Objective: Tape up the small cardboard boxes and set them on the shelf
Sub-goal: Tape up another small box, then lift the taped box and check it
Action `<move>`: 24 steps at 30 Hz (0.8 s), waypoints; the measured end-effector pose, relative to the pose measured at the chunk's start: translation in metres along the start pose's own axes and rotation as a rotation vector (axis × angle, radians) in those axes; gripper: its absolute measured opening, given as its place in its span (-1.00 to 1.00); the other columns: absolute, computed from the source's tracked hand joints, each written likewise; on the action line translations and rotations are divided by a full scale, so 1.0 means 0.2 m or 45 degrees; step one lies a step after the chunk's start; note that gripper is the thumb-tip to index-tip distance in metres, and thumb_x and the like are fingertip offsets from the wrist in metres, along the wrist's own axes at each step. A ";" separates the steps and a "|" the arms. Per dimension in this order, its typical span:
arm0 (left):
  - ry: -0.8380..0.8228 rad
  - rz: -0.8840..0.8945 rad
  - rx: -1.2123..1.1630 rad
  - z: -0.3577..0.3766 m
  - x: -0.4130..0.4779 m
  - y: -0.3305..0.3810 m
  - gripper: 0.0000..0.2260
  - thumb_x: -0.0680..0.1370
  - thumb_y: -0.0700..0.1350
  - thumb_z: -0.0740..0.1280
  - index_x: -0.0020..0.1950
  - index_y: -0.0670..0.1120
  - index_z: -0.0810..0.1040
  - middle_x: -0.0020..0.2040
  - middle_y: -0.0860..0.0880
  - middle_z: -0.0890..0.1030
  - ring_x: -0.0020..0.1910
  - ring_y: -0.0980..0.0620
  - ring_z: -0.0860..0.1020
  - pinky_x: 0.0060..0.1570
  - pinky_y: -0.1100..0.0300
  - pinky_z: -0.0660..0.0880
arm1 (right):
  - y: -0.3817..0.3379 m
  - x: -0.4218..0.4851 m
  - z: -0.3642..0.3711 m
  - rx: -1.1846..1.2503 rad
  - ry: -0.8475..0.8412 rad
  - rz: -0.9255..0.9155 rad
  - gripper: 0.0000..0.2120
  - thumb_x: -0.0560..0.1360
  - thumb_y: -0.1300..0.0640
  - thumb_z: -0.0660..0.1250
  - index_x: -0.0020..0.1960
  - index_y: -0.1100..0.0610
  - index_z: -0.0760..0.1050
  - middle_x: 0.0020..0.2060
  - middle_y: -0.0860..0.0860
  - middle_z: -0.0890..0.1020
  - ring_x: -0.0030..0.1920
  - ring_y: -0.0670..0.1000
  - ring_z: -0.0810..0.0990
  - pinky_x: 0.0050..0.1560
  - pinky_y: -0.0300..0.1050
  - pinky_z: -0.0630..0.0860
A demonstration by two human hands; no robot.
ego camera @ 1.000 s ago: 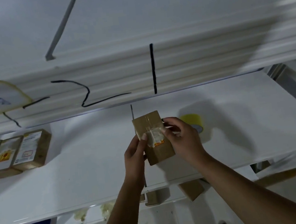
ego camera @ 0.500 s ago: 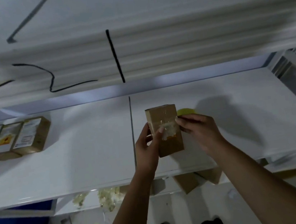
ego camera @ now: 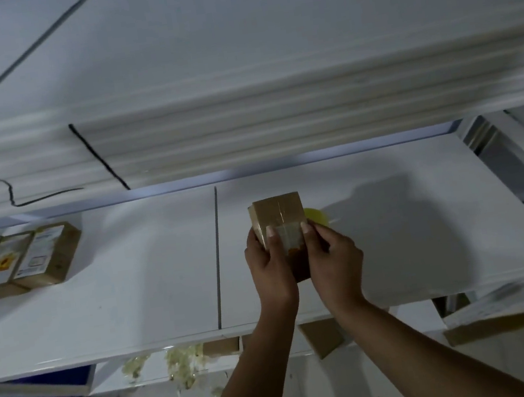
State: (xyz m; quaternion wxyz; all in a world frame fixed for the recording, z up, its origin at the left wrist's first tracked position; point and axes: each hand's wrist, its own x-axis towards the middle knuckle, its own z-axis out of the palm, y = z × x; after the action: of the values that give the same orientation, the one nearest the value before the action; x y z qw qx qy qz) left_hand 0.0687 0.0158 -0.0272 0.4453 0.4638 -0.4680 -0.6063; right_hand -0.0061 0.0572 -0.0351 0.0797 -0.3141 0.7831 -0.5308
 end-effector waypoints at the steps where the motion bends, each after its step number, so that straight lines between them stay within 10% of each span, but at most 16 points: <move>1: 0.054 -0.021 0.047 0.01 0.00 0.00 -0.48 0.60 0.36 0.30 0.41 0.05 0.54 0.25 -0.07 0.66 0.22 -0.09 0.68 0.21 -0.21 0.66 | 0.00 0.01 0.00 0.045 -0.063 0.126 -0.74 0.67 -0.10 0.29 0.19 -0.05 0.71 -0.07 -0.13 0.77 -0.10 -0.12 0.73 0.02 -0.15 0.68; 5: 0.284 -0.147 0.193 -0.01 0.04 -0.02 -0.60 0.58 0.37 0.35 0.15 0.09 0.67 0.01 0.05 0.76 0.02 0.00 0.74 0.10 -0.10 0.71 | 0.00 0.01 -0.02 0.259 -0.318 0.420 -0.66 0.66 -0.15 0.28 0.28 -0.02 0.67 0.07 -0.04 0.75 0.10 -0.01 0.70 0.23 0.06 0.63; 11: 0.213 -0.229 0.040 -0.04 0.02 0.03 -0.40 0.58 0.43 0.28 0.33 -0.03 0.60 0.15 -0.10 0.74 0.10 -0.13 0.73 0.15 -0.20 0.69 | -0.05 -0.06 -0.04 0.300 -0.672 0.155 -0.45 0.63 -0.28 0.10 0.58 -0.19 0.26 0.18 -0.25 0.54 -0.02 -0.46 0.57 -0.13 -0.59 0.46; 18: 0.136 0.001 0.099 -0.10 0.00 0.15 -0.59 0.55 0.41 0.31 0.12 0.15 0.70 0.01 0.03 0.79 0.00 0.00 0.77 0.06 -0.10 0.71 | -0.11 -0.04 -0.06 0.420 -0.573 0.161 -0.62 0.66 -0.10 0.30 0.46 -0.20 0.39 0.08 -0.28 0.61 0.11 -0.14 0.67 -0.09 -0.41 0.58; 24: 0.139 0.100 0.311 -0.22 -0.05 0.17 -0.31 0.55 0.45 0.29 0.64 0.34 0.20 0.51 0.11 0.41 0.47 0.04 0.48 0.40 -0.14 0.55 | -0.18 -0.10 -0.05 0.359 -0.376 0.073 -0.49 0.58 -0.08 0.44 0.46 -0.19 0.35 0.26 -0.13 0.57 0.20 -0.14 0.61 -0.02 -0.32 0.65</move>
State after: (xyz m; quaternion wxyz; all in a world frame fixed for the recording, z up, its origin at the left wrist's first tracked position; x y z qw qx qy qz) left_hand 0.1180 0.0131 0.0022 0.4337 0.5283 -0.5311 -0.5007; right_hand 0.0192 0.0681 -0.0024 0.2519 -0.3520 0.6893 -0.5810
